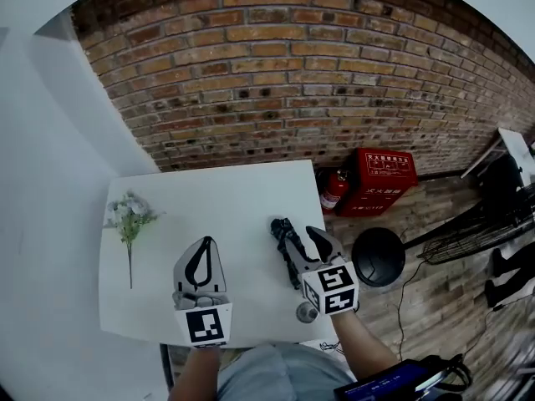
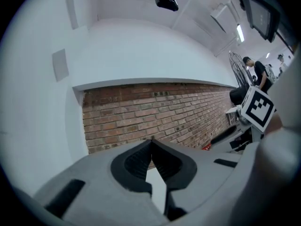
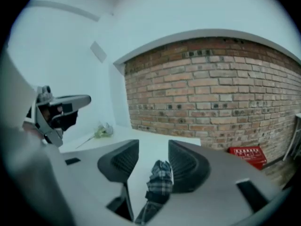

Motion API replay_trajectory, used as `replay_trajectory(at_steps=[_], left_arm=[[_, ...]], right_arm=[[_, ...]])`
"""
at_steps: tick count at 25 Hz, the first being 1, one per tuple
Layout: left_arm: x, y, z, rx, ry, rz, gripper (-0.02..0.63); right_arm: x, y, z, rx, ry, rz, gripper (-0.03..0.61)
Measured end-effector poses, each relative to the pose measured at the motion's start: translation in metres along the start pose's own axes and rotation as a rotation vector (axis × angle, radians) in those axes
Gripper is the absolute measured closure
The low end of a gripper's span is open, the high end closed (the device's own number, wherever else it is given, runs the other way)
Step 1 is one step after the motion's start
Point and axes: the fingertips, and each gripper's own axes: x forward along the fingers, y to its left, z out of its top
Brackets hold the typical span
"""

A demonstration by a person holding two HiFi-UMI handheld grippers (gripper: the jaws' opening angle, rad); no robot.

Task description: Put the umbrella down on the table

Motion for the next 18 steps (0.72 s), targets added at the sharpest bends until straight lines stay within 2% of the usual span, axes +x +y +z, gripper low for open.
replay_trajectory(at_steps=[4, 9, 18], left_arm=[[-0.004, 0.005, 0.040, 0.028, -0.059, 0.027, 0.606], [-0.007, 0.008, 0.080, 0.072, -0.125, 0.056, 0.606], [-0.018, 0.007, 0.093, 0.075, -0.156, 0.074, 0.606]], right_arm=[[-0.026, 0.015, 0.072, -0.077, -0.194, 0.005, 0.446], [-0.051, 0.020, 0.114, -0.137, -0.305, -0.043, 0.568], [-0.067, 0.026, 0.131, -0.154, -0.368, -0.033, 0.574]])
